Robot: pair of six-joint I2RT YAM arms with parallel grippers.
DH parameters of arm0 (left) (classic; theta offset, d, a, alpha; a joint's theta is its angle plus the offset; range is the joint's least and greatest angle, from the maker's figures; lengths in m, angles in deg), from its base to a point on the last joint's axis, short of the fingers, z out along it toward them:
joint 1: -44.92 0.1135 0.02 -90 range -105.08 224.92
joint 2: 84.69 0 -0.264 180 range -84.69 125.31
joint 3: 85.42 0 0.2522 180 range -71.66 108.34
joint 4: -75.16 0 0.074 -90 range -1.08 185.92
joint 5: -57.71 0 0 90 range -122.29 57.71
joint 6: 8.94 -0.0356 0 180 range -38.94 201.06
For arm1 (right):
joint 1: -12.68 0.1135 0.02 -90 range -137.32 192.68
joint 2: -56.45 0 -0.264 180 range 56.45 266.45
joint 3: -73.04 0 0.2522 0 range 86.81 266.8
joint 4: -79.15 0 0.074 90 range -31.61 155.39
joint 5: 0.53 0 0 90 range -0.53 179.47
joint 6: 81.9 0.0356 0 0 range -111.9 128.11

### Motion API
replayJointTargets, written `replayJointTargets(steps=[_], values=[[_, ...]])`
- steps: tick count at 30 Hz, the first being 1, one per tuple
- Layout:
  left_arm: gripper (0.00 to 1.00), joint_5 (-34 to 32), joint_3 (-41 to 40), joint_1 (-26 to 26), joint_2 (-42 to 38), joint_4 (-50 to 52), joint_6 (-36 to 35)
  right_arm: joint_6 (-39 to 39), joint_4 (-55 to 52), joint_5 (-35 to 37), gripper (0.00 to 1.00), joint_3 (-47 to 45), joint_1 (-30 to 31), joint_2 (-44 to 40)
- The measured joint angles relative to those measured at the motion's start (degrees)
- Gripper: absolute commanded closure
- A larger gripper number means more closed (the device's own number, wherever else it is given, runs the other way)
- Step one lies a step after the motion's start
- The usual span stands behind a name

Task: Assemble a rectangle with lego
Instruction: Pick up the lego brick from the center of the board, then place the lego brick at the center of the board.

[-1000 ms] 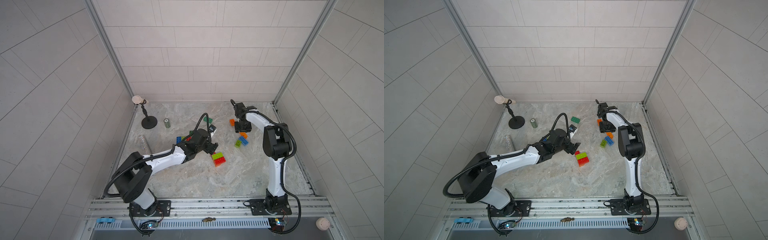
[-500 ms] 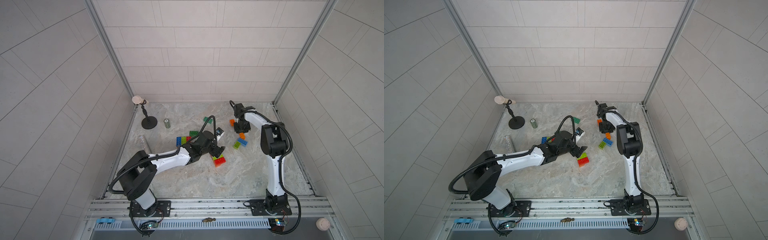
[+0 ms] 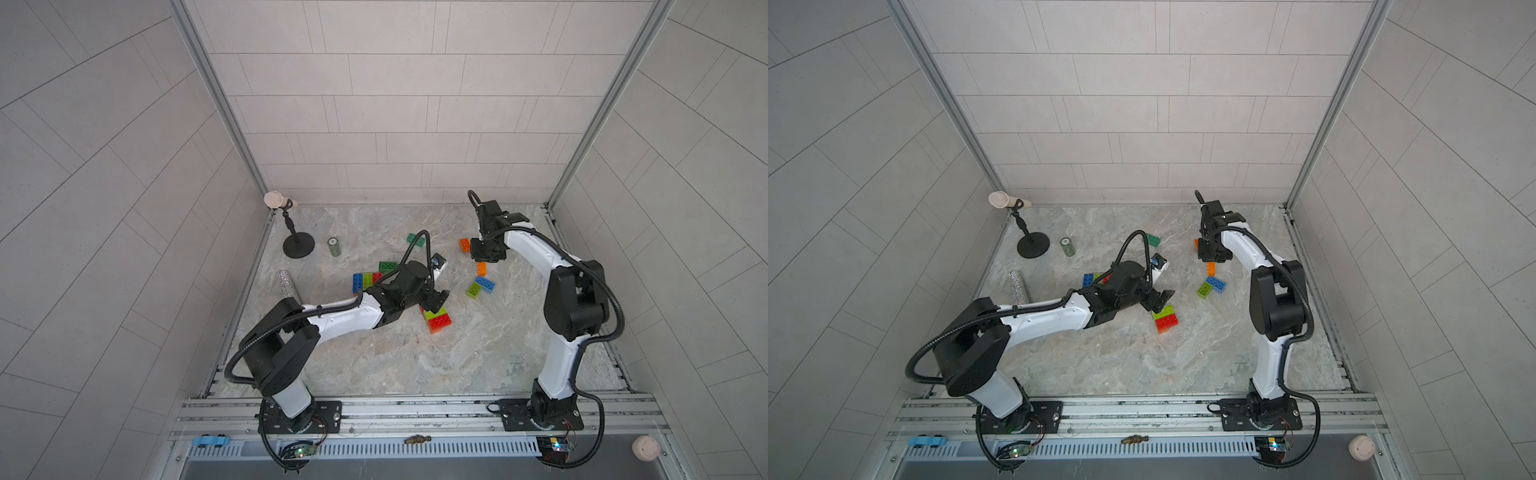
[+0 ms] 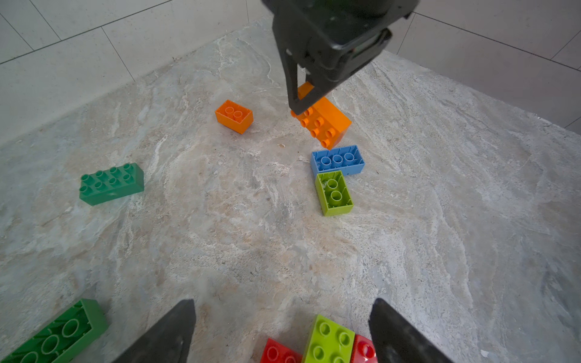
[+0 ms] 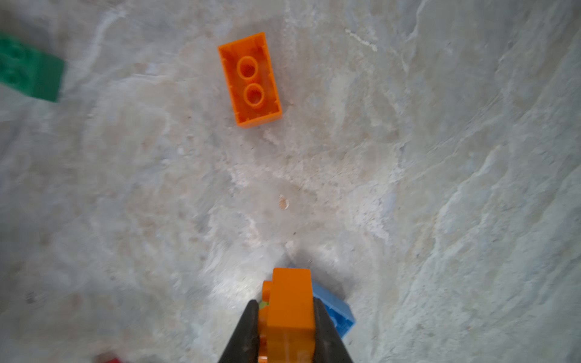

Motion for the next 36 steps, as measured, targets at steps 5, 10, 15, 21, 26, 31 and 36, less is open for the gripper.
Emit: replayJointTargets(steps=[5, 10, 15, 21, 26, 31, 36], values=[[0.10, 0.1, 0.3, 0.0, 0.6, -0.5, 0.1, 10.6, 12.6, -8.5, 0.82, -22.6, 0.9, -13.7], [0.11, 0.6, 0.3, 0.0, 0.9, -0.6, 0.2, 18.4, 22.1, -12.2, 0.84, -35.7, 2.3, -17.9], [0.12, 1.1, 0.3, 0.0, 1.3, -0.5, 0.5, 22.6, 31.8, -15.0, 0.86, -41.2, 1.4, -18.1], [0.13, 1.1, 0.3, -0.2, 1.3, -0.6, 0.6, 25.2, 39.4, -19.5, 0.80, -46.2, -2.1, -18.7], [0.13, 1.1, 0.3, -0.3, 1.3, -0.6, 0.6, 23.6, 35.6, -17.8, 0.62, -48.1, -3.4, -22.7], [0.13, 1.3, 0.3, -0.3, 1.3, -0.6, 0.6, 21.8, 28.0, -14.3, 0.55, -47.7, -4.4, -23.3], [0.13, 1.3, 0.3, -0.3, 1.3, -0.6, 0.5, 20.9, 22.3, -12.1, 0.49, -47.1, -4.7, -24.9]])
